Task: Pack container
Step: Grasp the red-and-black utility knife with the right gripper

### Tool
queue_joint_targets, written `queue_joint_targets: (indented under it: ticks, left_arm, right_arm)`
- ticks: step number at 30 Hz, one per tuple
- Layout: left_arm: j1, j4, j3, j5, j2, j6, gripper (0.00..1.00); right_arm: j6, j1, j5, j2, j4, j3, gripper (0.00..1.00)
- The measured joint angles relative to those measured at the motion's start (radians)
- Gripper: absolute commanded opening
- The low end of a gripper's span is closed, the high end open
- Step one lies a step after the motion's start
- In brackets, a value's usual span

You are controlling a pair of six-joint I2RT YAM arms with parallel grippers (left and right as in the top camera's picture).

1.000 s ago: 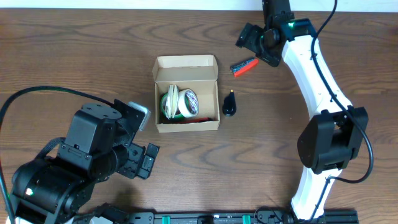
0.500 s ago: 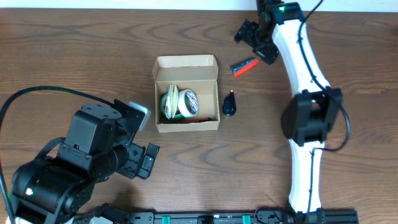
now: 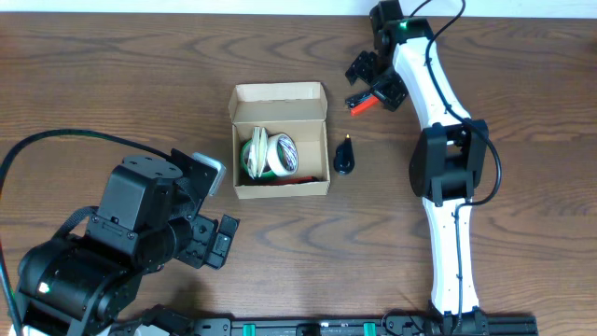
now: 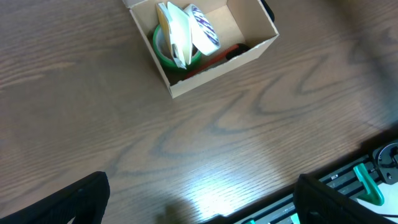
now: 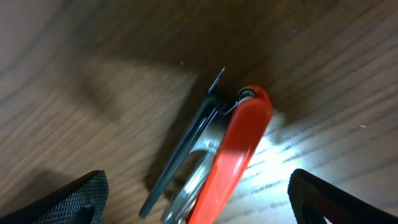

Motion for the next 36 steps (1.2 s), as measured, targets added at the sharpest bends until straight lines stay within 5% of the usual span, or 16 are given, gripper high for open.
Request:
queue_joint_targets:
  ticks: [14,30,36]
  left_arm:
    - [0.0,0.0,0.0,0.0,0.0,0.0,0.95]
    - [0.0,0.0,0.0,0.0,0.0,0.0,0.95]
    - [0.0,0.0,0.0,0.0,0.0,0.0,0.95]
  right_arm:
    - [0.061,0.0,-0.005,0.031,-0.024,0.001,0.87]
    - [0.077,0.0,-0.005,0.032,-0.042,0.001,0.62]
    - [0.077,0.0,-0.004,0.032,-0.039,-0.018,0.59]
